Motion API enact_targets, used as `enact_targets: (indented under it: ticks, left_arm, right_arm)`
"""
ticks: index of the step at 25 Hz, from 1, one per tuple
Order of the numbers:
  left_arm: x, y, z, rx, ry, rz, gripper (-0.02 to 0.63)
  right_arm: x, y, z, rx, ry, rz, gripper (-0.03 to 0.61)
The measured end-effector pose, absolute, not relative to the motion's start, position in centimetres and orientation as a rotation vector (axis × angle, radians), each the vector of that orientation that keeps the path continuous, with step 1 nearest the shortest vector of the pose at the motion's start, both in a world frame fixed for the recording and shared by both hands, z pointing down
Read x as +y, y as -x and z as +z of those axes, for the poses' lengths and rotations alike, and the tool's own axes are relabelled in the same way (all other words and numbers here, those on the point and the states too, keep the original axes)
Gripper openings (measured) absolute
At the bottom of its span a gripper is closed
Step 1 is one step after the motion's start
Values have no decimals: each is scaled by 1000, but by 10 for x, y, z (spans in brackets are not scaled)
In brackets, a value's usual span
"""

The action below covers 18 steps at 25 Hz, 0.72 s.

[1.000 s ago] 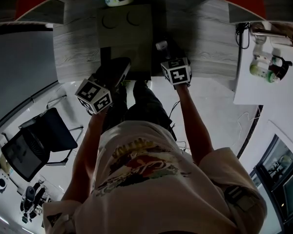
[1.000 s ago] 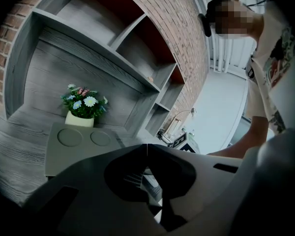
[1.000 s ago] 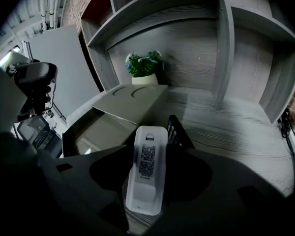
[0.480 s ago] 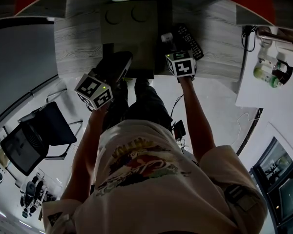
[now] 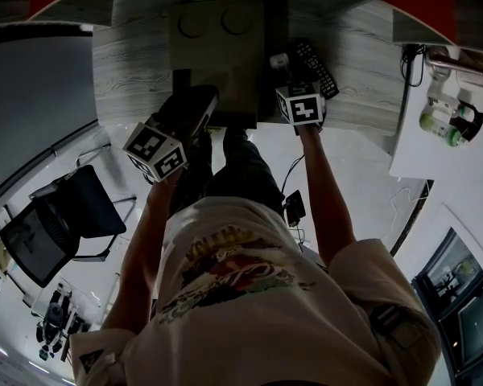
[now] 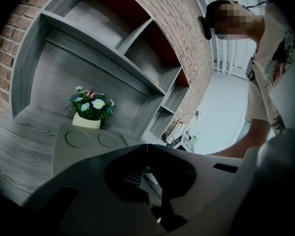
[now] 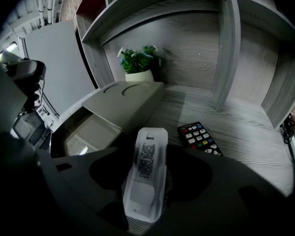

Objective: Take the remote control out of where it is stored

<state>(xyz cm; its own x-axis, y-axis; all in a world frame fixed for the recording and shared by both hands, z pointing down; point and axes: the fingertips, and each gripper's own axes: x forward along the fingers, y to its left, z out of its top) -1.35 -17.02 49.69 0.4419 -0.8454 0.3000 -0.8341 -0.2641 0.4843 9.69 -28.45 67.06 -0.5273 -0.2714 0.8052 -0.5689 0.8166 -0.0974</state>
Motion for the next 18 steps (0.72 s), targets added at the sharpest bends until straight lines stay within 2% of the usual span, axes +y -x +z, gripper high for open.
enact_targets:
  ticks: [9, 18]
  left_arm:
    - [-160, 20, 492, -1408, -2119, -28, 6]
    - [-151, 31, 482, -1386, -2161, -57, 6]
  right_arm:
    - [-285, -90, 668, -2166, -618, 394, 227]
    - [-283, -89, 620, -2193, -687, 216, 225]
